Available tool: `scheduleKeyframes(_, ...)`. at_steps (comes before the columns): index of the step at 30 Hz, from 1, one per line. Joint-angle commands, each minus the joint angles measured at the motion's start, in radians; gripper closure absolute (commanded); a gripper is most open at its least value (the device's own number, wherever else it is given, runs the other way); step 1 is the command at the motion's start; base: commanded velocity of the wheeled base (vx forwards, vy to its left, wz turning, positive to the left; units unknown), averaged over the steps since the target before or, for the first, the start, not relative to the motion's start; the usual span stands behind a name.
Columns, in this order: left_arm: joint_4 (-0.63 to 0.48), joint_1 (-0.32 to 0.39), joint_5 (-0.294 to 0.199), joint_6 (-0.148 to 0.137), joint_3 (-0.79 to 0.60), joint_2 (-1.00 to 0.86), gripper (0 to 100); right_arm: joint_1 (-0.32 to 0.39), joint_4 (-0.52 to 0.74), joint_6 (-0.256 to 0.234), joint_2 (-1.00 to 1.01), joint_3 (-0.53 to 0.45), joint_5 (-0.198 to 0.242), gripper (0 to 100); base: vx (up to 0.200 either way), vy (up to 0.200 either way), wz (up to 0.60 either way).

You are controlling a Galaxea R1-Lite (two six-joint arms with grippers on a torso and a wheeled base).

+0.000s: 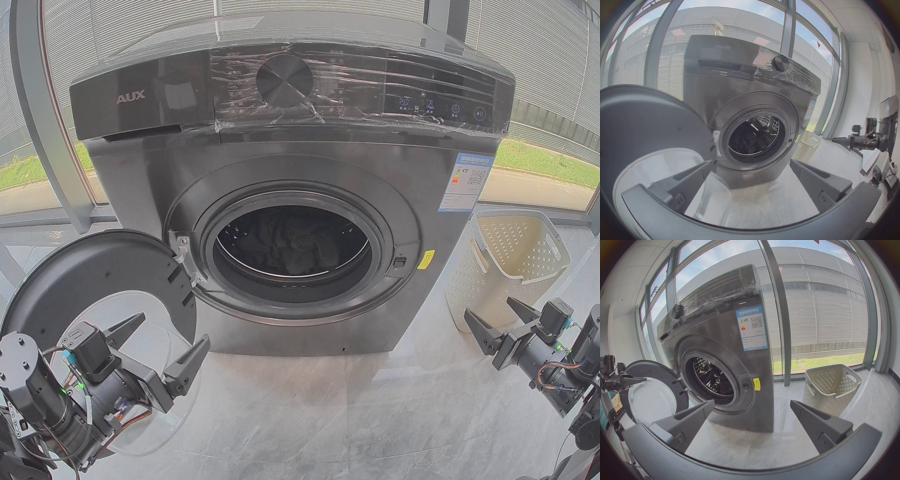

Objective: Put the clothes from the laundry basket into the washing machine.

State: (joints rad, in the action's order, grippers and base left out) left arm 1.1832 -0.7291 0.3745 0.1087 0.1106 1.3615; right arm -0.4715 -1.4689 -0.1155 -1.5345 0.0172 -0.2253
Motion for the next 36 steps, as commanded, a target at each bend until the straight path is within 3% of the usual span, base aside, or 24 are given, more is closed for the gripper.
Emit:
scheduleKeyframes(1, 0.001, 0.017, 0.003, -0.011, -0.040, -0.035, 0, -0.001, 0.093, 0.025, 0.132, -0.017, 0.001, 0, -0.200, 0.000, 0.00)
scheduleKeyframes(7, 0.001, 0.020, 0.024, -0.011, -0.062, -0.088, 0, 0.002, 0.311, 0.023, 0.300, -0.017, 0.000, 0, -0.200, 0.000, 0.00)
scheduleKeyframes(9, -0.002, 0.028, 0.029, -0.007, -0.075, -0.140, 0, 0.027, 0.464, 0.031, 0.430, -0.017, -0.009, 0, -0.200, 0.000, 0.00)
scheduleKeyframes(15, -0.031, 0.089, 0.023, -0.020, -0.109, -0.263, 0, 0.100, 0.651, 0.031, 0.643, -0.017, -0.026, 0, -0.100, 0.000, 0.00)
scheduleKeyframes(20, -0.165, 0.125, 0.018, -0.029, -0.109, -0.398, 0, 0.152, 0.828, 0.054, 0.835, -0.017, -0.026, 0, 0.000, 0.000, 0.00)
scheduleKeyframes(23, -0.343, 0.162, 0.021, -0.020, -0.109, -0.501, 0, 0.228, 1.015, 0.111, 1.064, -0.016, -0.009, 0, 0.000, 0.000, 0.00)
scheduleKeyframes(30, -0.596, 0.263, 0.018, -0.020, -0.111, -0.737, 0, 0.350, 1.405, 0.148, 1.447, 0.001, 0.118, 0, 0.000, 0.000, 0.00)
scheduleKeyframes(36, -0.749, 0.340, 0.015, -0.020, -0.111, -0.914, 0, 0.358, 1.431, 0.116, 1.455, -0.008, 0.116, 0, 0.000, 0.000, 0.00)
